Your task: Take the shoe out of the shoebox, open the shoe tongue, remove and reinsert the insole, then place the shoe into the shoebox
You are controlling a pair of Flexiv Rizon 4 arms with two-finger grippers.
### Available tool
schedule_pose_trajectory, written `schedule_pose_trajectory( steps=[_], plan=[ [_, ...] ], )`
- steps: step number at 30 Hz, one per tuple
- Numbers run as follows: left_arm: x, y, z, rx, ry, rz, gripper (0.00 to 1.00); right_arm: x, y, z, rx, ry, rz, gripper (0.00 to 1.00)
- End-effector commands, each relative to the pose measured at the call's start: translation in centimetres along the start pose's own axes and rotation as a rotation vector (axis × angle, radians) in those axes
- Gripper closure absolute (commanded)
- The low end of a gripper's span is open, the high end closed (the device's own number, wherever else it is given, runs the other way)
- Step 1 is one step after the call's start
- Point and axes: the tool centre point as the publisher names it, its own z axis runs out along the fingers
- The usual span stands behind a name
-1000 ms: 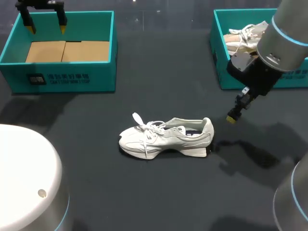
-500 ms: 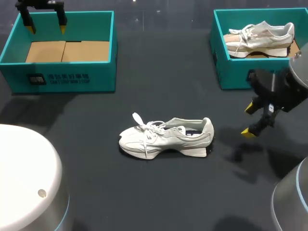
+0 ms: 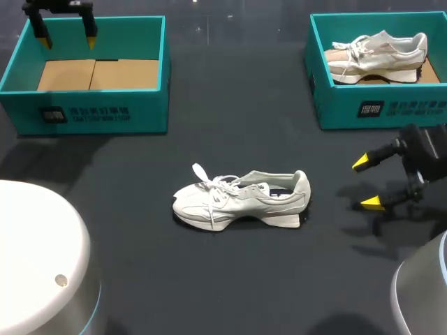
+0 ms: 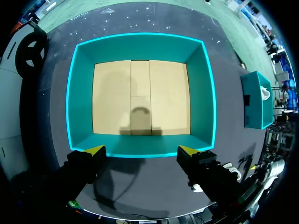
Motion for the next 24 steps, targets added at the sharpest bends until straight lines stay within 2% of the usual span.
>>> schedule_pose_trajectory(
  steps=[1, 5, 6, 9, 11, 14, 15, 19, 24],
  plan=[
    [0.0, 0.0, 0.0, -0.001, 0.000, 0.000, 0.00, 0.4, -0.6, -0.1, -0.373, -0.008, -0.008, 0.00],
    [0.0, 0.0, 0.0, -0.001, 0.000, 0.000, 0.00, 0.4, -0.6, -0.1, -0.373, -0.008, -0.008, 0.00],
    [0.0, 0.0, 0.0, -0.001, 0.000, 0.000, 0.00, 0.2, -0.8, 0.2, -0.434, 0.012, -0.031, 0.00],
    [0.0, 0.0, 0.0, -0.001, 0.000, 0.000, 0.00, -0.5, -1.8, 0.7, -0.456, -0.016, -0.018, 0.00],
    [0.0, 0.0, 0.0, -0.001, 0.000, 0.000, 0.00, -0.6, -2.0, 0.8, -0.506, -0.007, -0.039, 0.00],
    [0.0, 0.0, 0.0, -0.001, 0.000, 0.000, 0.00, -0.7, -2.1, 1.3, -0.507, -0.014, -0.061, 0.00],
    [0.0, 0.0, 0.0, -0.001, 0.000, 0.000, 0.00, -0.8, -2.2, 1.5, -0.471, -0.029, -0.058, 0.00],
    [0.0, 0.0, 0.0, -0.001, 0.000, 0.000, 0.00, -0.9, -2.2, 2.1, -0.432, -0.036, -0.060, 0.00],
    [0.0, 0.0, 0.0, -0.001, 0.000, 0.000, 0.00, -0.7, -1.9, 2.3, -0.422, -0.042, -0.086, 0.00]
  ],
)
